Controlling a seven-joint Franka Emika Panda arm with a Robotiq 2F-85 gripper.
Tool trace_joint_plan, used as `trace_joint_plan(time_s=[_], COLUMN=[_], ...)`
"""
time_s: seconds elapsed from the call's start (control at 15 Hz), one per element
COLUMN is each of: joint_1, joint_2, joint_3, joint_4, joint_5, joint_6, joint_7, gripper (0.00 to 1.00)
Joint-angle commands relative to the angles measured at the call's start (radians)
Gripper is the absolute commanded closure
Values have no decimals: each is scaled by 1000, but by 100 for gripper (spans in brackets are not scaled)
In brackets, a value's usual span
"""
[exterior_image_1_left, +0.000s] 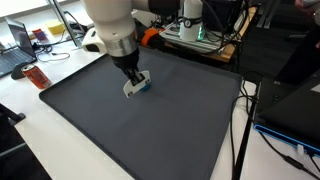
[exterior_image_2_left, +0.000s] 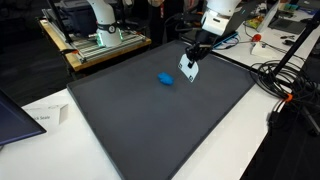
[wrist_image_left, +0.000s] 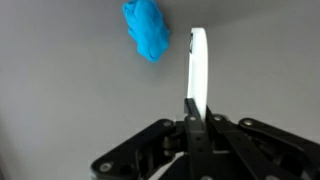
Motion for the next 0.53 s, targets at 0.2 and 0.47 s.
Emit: trace_joint_plan(time_s=[0.2, 0.47], joint_1=[-169, -251], joint_2=[-29, -26], joint_3=[55, 68], joint_4=[4, -5], joint_5=[194, 274], joint_6=[-33, -52], joint_7=[-362, -542], gripper=[99, 99])
